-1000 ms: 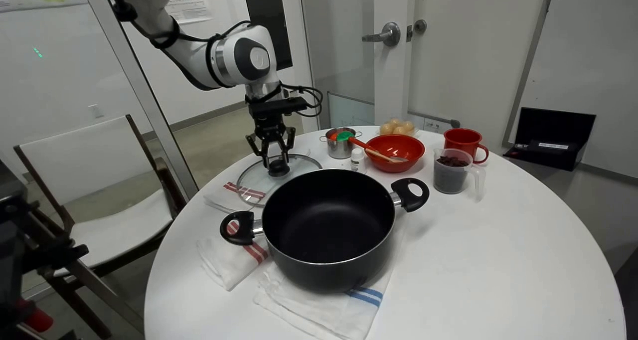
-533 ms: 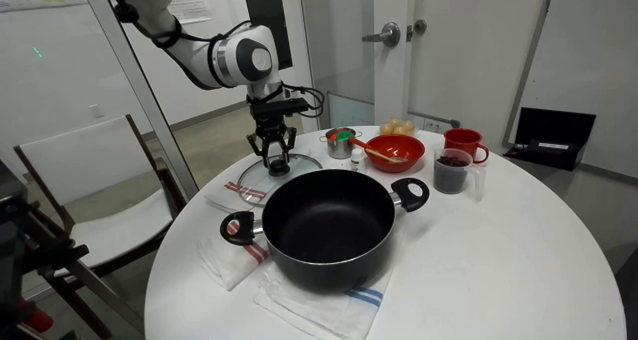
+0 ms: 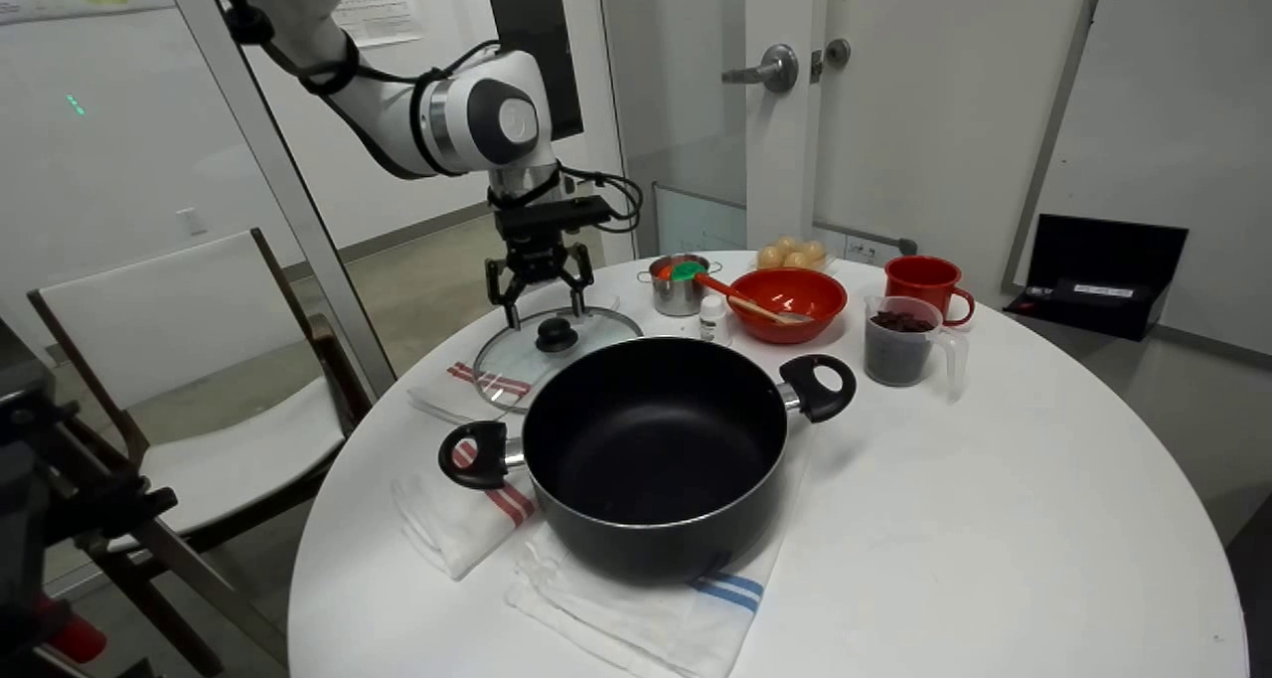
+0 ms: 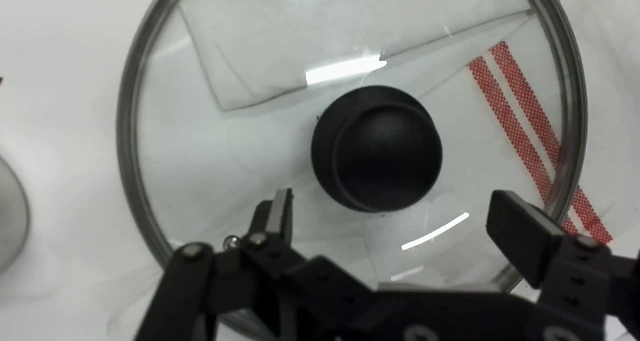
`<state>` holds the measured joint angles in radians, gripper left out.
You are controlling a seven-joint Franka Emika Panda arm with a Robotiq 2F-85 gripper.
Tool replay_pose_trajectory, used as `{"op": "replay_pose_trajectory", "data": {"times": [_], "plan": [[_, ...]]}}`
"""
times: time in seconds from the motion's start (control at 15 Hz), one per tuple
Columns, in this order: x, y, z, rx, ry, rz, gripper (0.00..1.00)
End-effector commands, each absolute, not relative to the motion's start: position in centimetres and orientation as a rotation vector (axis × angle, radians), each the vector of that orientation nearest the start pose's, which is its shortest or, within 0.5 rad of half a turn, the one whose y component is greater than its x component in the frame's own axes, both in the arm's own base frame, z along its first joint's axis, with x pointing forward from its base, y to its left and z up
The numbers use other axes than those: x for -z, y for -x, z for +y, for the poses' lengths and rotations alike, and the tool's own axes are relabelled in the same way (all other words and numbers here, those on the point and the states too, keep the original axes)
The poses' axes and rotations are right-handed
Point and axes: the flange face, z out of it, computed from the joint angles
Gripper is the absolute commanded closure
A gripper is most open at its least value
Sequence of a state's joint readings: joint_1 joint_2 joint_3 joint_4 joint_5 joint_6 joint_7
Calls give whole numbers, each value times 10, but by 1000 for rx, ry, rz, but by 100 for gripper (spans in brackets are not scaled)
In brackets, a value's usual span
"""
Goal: Move the pot's lid to the table
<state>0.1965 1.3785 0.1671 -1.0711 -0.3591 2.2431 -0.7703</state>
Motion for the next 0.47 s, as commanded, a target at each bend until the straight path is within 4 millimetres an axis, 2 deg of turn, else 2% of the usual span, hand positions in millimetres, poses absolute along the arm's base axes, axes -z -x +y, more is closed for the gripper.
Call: {"op": "replay_pose_trajectory", "data": {"times": [0.0, 0.4], "plan": [[27, -663, 219, -261, 2542, -1878, 0], [-1, -646, 223, -185, 2566, -1866, 0]]}}
